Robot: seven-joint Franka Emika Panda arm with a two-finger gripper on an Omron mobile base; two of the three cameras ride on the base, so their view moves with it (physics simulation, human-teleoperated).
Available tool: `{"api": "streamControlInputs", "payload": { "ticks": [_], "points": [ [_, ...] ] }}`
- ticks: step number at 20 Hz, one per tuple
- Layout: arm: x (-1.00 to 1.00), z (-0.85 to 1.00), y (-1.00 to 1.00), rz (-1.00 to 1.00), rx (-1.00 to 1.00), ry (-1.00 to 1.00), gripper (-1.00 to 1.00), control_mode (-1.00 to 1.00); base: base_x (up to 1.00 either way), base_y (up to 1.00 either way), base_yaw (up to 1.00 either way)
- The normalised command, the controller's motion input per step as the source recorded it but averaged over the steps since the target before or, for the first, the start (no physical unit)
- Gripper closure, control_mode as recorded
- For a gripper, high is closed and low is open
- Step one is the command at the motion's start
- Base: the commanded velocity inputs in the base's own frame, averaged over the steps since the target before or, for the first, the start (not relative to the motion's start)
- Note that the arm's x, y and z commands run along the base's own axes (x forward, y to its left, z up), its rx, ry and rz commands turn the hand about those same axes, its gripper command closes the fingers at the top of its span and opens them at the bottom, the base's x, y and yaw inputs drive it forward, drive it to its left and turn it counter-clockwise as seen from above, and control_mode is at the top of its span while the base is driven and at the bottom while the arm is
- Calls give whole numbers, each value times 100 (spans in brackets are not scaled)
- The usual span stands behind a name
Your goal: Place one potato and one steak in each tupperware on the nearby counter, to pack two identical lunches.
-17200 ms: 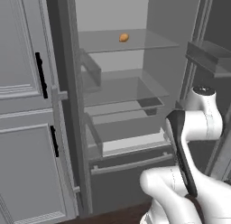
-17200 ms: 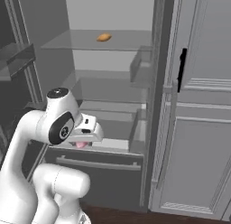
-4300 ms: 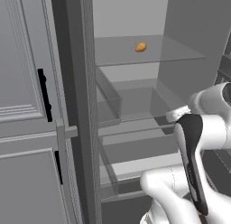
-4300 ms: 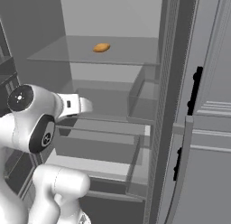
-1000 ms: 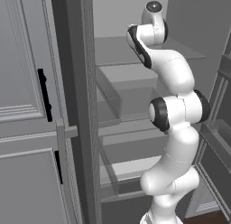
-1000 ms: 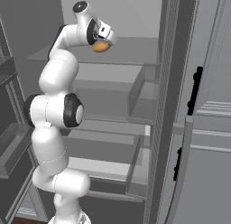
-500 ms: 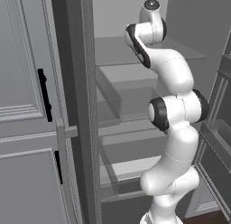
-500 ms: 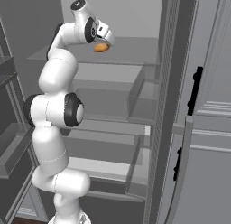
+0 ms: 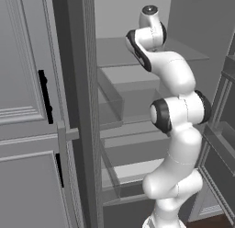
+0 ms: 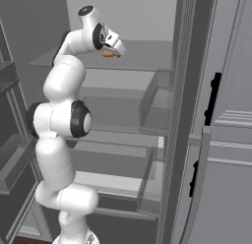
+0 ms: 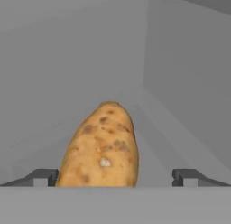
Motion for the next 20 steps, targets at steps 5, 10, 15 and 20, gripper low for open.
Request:
{"api": "streamControlInputs", "payload": {
  "ticks": [5,10,15,20],
  "points": [
    [4,-12,0,-8,0,17,-100,-100,0,0,0],
    [0,-1,0,-1,0,7,-100,-100,0,0,0],
    [0,0,0,0,0,2,100,-100,0,0,0],
    [-1,0,0,0,0,0,100,-100,0,0,0]
  ]
}}
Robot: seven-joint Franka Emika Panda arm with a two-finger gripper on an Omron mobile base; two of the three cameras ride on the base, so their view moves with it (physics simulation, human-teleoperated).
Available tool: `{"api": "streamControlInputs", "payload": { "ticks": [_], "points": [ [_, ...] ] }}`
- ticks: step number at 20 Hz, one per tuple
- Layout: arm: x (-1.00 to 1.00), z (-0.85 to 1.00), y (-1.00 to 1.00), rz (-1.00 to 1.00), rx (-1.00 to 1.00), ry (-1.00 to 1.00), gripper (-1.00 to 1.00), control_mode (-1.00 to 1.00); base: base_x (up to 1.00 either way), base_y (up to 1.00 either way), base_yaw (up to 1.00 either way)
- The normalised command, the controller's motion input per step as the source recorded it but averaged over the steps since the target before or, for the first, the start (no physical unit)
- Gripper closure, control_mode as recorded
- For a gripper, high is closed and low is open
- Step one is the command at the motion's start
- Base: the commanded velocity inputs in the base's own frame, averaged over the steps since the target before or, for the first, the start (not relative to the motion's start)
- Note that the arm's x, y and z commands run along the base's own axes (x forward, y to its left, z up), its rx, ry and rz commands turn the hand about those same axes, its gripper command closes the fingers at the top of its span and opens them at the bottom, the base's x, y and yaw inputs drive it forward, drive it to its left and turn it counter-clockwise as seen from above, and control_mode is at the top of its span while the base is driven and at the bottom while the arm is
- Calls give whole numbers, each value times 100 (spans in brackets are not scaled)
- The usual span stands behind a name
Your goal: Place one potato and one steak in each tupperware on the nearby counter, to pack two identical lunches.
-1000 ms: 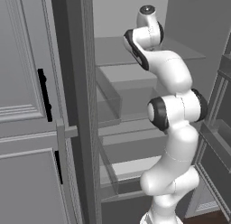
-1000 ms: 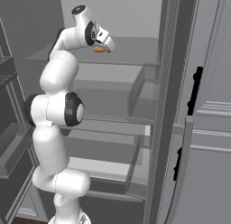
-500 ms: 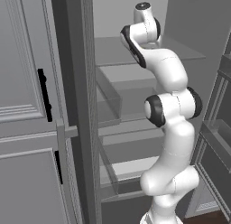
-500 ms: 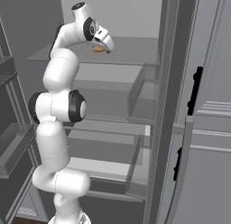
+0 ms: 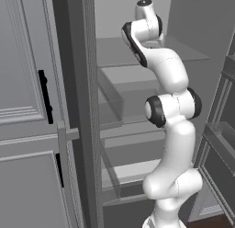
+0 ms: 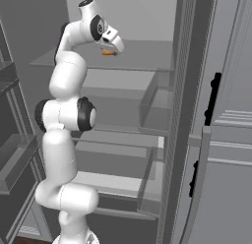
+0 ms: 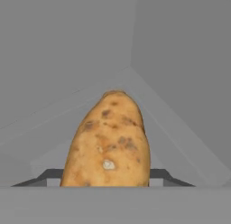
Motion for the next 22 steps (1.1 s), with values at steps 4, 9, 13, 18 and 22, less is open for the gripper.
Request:
{"api": "streamControlInputs", "payload": {
  "ticks": [4,9,13,18,22],
  "points": [
    [-64,0,0,2,2,-4,100,-100,0,0,0],
    [-100,0,0,7,4,-11,100,-100,0,0,0],
    [-100,-12,0,12,2,-10,100,-100,0,0,0],
    [-100,-7,0,13,1,-6,100,-100,0,0,0],
    [-100,-5,0,16,1,-3,100,-100,0,0,0]
  ]
}}
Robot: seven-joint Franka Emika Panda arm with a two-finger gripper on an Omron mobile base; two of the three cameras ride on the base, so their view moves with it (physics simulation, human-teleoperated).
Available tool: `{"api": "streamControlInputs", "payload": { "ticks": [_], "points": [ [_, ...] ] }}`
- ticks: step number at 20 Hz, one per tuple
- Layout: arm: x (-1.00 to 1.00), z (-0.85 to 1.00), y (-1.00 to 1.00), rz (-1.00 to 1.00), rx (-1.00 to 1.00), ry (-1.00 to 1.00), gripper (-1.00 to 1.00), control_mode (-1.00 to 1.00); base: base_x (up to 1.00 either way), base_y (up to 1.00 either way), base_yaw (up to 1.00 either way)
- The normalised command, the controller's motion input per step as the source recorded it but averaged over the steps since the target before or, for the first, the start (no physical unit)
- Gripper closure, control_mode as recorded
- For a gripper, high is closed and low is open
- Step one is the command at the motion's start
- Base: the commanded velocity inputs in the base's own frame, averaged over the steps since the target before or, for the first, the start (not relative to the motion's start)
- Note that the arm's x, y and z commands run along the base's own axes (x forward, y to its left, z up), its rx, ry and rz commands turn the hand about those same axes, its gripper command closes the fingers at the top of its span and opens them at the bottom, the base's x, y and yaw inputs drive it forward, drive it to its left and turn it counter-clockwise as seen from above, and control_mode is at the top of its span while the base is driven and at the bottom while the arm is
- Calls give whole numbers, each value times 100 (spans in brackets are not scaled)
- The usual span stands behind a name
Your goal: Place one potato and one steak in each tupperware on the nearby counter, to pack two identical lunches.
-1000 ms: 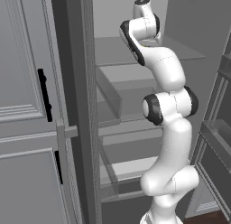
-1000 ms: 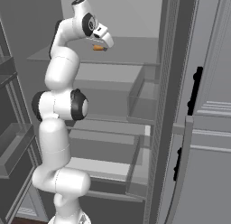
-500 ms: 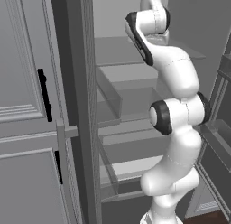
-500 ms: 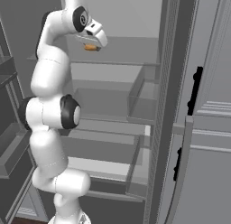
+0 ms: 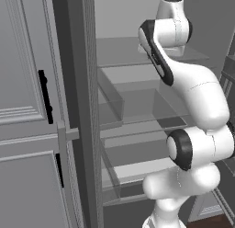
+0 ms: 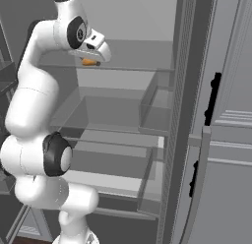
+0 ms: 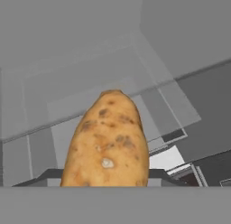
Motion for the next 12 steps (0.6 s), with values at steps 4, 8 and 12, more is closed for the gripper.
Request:
{"api": "streamControlInputs", "payload": {
  "ticks": [4,8,12],
  "points": [
    [-100,-14,0,19,0,0,100,-100,0,0,0],
    [-100,-52,0,21,0,1,100,-100,0,0,0],
    [-100,-100,0,23,0,15,100,-100,0,0,0]
  ]
}}
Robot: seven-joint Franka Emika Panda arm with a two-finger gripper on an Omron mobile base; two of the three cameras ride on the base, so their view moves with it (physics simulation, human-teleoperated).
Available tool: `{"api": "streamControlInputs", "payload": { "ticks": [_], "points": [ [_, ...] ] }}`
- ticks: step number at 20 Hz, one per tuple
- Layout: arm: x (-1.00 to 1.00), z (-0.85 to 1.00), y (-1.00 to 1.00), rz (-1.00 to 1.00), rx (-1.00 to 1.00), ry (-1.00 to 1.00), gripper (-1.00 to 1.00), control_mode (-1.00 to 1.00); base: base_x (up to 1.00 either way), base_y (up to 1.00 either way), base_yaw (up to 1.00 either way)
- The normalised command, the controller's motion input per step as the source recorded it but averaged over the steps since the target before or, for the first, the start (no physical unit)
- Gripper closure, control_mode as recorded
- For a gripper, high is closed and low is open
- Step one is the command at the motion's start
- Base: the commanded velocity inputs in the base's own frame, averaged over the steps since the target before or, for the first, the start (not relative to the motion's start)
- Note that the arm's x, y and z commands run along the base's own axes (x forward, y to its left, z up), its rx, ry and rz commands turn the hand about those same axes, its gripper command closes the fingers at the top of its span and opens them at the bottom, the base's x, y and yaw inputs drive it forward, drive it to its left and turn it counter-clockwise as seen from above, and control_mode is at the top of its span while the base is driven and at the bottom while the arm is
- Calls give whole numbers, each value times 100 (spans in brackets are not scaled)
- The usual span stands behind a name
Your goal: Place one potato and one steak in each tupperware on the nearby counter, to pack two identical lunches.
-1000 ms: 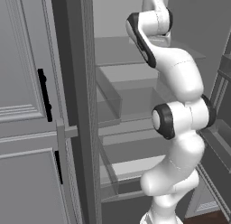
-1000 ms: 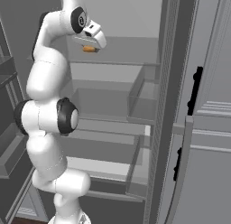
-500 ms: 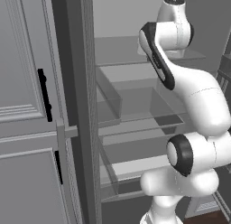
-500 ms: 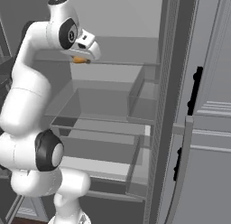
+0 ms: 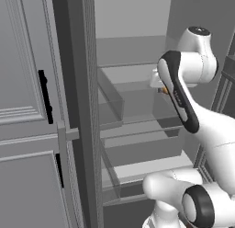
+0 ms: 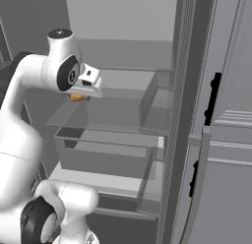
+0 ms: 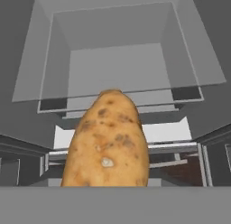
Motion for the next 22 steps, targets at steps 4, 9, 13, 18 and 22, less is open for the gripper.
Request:
{"api": "streamControlInputs", "payload": {
  "ticks": [4,9,13,18,22],
  "points": [
    [-100,-100,0,24,-3,20,100,-100,0,0,0],
    [-76,-71,1,14,-1,23,100,-100,0,0,0],
    [-31,-12,3,1,0,12,100,-100,0,0,0],
    [-37,-7,0,0,0,2,100,100,-40,0,0],
    [0,0,0,0,0,0,100,100,-100,0,0]
  ]
}}
